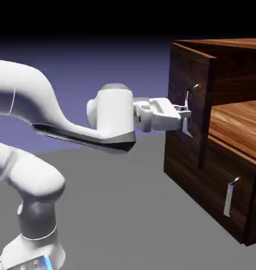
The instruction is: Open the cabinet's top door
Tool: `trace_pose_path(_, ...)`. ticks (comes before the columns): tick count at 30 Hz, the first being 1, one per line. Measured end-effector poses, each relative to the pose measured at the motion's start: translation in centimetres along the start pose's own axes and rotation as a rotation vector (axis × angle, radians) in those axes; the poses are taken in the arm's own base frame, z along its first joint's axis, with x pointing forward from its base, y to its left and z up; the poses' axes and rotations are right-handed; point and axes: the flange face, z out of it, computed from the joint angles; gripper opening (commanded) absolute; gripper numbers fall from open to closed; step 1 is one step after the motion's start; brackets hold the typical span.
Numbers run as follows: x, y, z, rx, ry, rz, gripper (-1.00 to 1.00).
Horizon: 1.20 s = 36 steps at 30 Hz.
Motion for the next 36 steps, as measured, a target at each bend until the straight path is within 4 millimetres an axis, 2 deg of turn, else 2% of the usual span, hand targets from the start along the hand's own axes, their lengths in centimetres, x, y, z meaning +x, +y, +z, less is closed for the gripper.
trace_pose_path(12, -1.6, -1.6, -6.2, -0.09, 0.089, 0.001, -1.0)
trace_pose_path(29, -3.7, -3.7, -12.1, -0.179, 0.178, -0.001, -1.0)
trace_pose_path(36, -5.2, -5.2, -15.3, -0.23, 0.231, -0.001, -1.0)
